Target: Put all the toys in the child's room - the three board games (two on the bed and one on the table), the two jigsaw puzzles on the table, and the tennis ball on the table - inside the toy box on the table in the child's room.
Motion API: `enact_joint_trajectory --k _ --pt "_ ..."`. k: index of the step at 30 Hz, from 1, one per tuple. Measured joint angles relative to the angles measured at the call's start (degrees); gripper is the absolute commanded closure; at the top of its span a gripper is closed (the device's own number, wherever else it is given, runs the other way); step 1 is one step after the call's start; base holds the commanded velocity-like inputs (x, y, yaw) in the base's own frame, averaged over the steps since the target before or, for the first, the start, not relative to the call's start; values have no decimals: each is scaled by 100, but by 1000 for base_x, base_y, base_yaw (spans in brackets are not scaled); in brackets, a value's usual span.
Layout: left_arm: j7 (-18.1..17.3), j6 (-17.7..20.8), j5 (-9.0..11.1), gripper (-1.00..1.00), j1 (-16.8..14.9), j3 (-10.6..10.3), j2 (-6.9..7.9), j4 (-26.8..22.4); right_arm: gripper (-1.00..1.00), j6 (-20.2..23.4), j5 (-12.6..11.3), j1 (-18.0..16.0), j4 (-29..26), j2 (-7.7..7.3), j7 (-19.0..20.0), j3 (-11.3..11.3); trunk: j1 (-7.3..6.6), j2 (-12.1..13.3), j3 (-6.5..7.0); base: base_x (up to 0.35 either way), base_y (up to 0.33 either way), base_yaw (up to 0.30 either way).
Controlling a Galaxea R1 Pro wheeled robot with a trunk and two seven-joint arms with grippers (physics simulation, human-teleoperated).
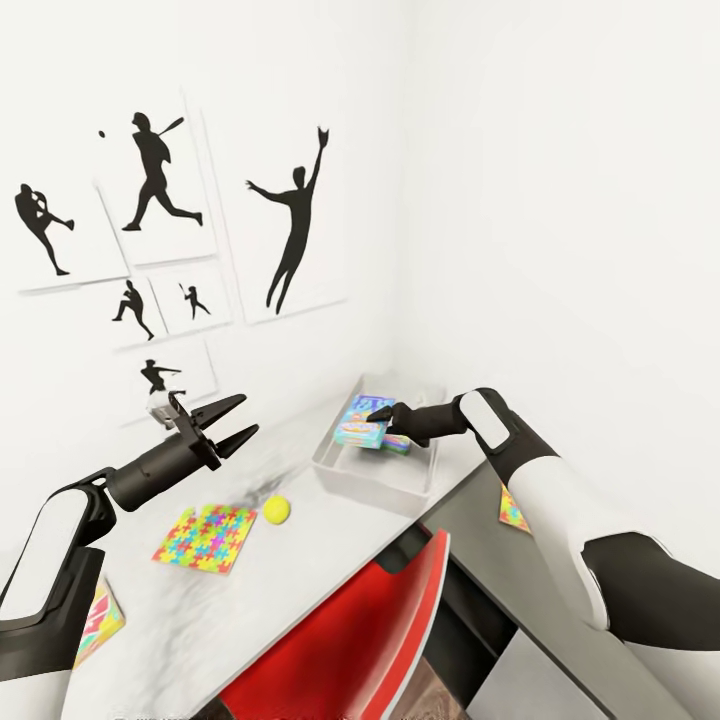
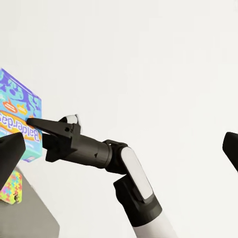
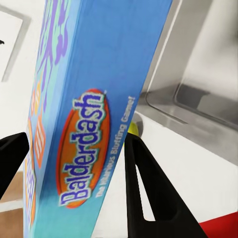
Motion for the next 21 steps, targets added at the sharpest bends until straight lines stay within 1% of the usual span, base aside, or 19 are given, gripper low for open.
enact_joint_trajectory --k 8,12,14,16,17,21 --pt "0 0 -8 -100 0 3 0 0 100 0 9 -4 -10 1 2 4 0 0 -75 0 0 72" --pt "0 0 -15 -100 0 1 1 0 100 3 25 -12 -15 -41 3 5 0 0 -112 0 0 71" --pt "0 0 -19 -100 0 1 2 0 100 5 61 -12 -44 -159 3 -3 0 0 -129 0 0 53" --pt "-1 0 -23 -100 0 1 3 0 100 12 33 -4 -122 -253 1 -22 0 -1 -139 0 0 27" --pt "-1 0 -27 -100 0 1 2 0 100 10 24 13 -234 -335 0 -27 0 -1 -142 0 0 19" --pt "-1 0 -30 -100 0 0 2 1 100 9 17 37 -442 -463 -2 -29 0 -1 -149 0 0 11"
